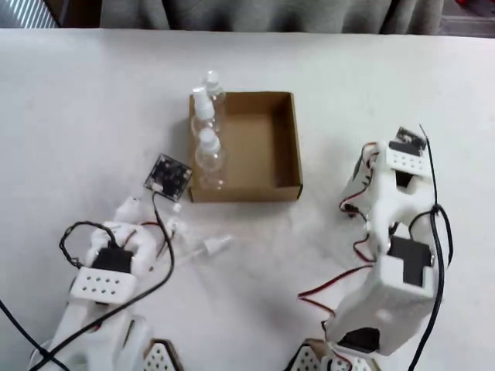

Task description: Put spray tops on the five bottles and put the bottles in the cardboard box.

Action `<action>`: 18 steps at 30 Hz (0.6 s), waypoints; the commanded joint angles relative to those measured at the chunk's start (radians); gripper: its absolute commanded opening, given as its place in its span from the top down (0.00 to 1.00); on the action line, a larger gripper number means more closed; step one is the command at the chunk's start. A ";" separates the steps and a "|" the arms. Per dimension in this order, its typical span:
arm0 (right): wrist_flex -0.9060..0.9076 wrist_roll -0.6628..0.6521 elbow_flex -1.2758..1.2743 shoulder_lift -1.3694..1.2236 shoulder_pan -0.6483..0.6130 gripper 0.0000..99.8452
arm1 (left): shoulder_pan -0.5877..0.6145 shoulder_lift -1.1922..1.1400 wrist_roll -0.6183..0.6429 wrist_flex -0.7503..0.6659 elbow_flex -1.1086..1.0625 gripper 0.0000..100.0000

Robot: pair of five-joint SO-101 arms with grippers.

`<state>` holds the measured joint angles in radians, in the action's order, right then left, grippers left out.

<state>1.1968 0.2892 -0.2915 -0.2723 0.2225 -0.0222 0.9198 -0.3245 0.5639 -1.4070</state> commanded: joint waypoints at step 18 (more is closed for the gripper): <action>0.013 -0.545 0.169 0.119 0.082 0.98 | -0.004 -0.002 -0.011 -0.005 0.008 0.98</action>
<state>1.2029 -0.0560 -0.1857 -0.2509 0.2562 -0.0222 0.9198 -0.3245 0.5639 -1.4070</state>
